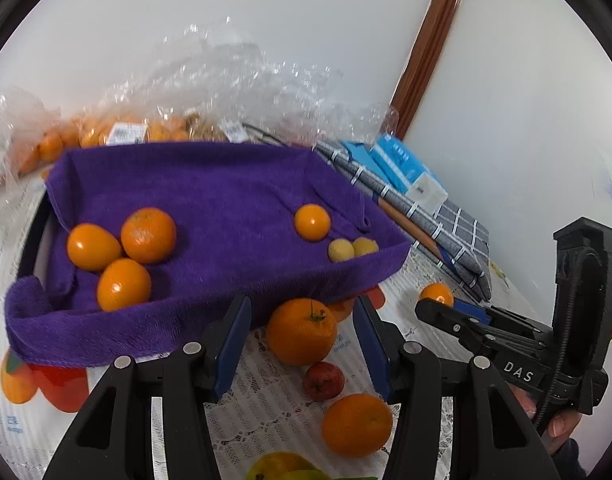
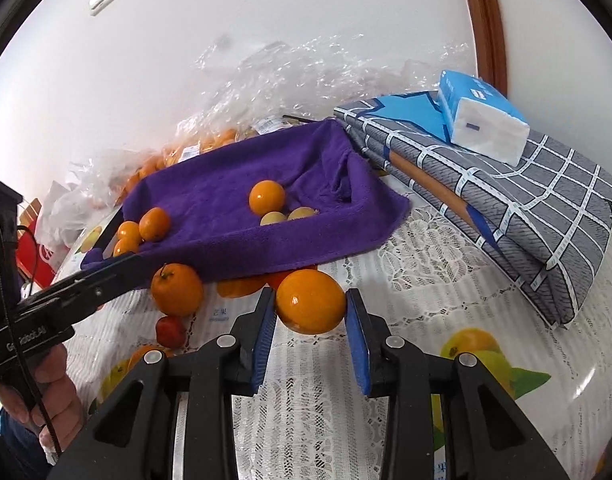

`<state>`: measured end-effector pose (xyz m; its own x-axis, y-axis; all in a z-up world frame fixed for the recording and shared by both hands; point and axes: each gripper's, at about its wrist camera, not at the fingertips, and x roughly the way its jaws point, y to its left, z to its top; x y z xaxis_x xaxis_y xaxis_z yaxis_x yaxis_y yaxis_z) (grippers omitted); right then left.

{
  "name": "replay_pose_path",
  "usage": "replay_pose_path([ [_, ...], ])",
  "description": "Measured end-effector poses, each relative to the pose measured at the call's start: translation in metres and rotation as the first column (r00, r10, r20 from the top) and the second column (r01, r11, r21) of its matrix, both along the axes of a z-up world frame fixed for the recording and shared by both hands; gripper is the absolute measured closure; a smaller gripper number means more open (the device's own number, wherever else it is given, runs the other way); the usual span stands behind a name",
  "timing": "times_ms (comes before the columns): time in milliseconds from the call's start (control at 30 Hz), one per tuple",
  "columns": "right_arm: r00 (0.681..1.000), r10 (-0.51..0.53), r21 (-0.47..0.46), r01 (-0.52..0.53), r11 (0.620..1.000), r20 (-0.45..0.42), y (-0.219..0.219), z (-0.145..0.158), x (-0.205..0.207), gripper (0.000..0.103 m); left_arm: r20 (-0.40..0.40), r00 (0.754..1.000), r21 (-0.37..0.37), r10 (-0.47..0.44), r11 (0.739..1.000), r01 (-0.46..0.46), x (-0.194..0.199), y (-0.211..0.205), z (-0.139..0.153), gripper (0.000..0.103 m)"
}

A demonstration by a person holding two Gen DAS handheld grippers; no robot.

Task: Organize fruits
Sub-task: 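Grasp an orange with the right tool while the left tool grasps another orange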

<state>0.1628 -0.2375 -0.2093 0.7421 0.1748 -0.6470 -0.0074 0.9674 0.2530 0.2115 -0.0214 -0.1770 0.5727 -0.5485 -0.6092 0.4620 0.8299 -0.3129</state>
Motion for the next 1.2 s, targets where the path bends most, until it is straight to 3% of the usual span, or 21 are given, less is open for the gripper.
replay_pose_path([
  [133,1.0,0.005,-0.012,-0.005,1.0,-0.001,0.002,0.0,0.001,0.069,-0.033,0.999,0.001,-0.027,1.0,0.027,0.001,-0.005,-0.005,0.052],
  [367,1.0,0.001,0.006,-0.001,1.0,-0.003,0.001,-0.001,0.001,0.069,-0.083,0.997,0.075,0.0,0.997,0.006,0.009,-0.015,-0.016,0.056],
  [433,1.0,0.005,-0.001,-0.005,1.0,-0.002,0.003,0.0,0.001,0.069,-0.084,0.996,0.05,-0.008,0.999,0.012,0.009,-0.013,-0.016,0.062],
  [833,1.0,0.004,0.012,-0.004,1.0,0.012,0.002,0.002,-0.001,0.069,-0.025,0.999,-0.147,0.021,0.989,-0.024,0.004,0.018,0.002,0.063],
  [900,1.0,0.005,0.014,-0.005,1.0,0.013,0.001,0.001,0.0,0.069,-0.032,0.999,-0.14,0.024,0.99,-0.028,0.006,0.019,0.002,0.069],
  [1000,1.0,0.009,0.02,-0.009,1.0,0.014,0.001,0.001,-0.001,0.069,-0.073,0.997,-0.14,0.021,0.99,-0.031,0.011,0.018,-0.002,0.069],
  [1200,1.0,0.012,0.019,-0.012,1.0,0.013,0.002,0.001,-0.001,0.069,-0.079,0.997,-0.056,-0.003,0.998,-0.002,0.009,0.007,-0.006,0.065],
])
